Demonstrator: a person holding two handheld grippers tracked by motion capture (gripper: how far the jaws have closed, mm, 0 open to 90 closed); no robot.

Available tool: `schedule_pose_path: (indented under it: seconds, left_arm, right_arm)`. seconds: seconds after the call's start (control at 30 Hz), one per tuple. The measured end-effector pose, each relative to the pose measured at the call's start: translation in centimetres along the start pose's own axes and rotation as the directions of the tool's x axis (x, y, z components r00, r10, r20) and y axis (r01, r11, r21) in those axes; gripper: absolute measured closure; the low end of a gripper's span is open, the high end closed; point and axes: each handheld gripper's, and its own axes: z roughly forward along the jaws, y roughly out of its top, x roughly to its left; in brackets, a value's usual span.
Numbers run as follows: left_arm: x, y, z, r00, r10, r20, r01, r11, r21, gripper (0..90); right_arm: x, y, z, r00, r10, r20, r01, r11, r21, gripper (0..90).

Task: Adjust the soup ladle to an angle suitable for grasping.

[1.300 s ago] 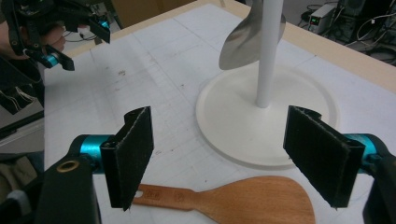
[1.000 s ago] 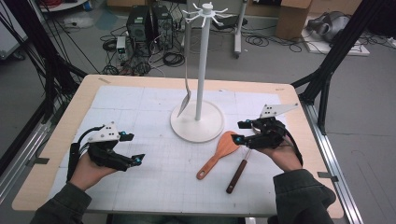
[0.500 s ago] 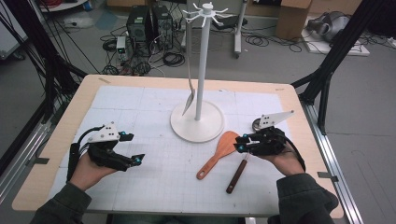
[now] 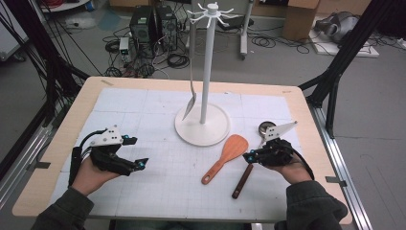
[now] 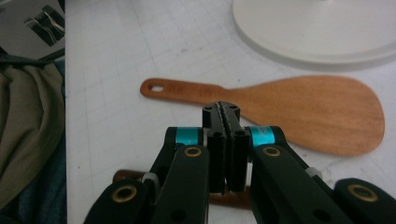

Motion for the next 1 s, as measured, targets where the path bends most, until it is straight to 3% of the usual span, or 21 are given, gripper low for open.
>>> schedule_pose_path:
  seconds: [1.0]
  left_arm:
    - [0.1, 0.0, 0.0, 1.0, 0.0, 0.0, 0.0, 1.0, -0.001, 15.3]
  right_arm:
    - [-0.4, -3.2, 1.1, 0.9996, 0.002, -0.028, 0.002, 0.992, 0.124, 89.6]
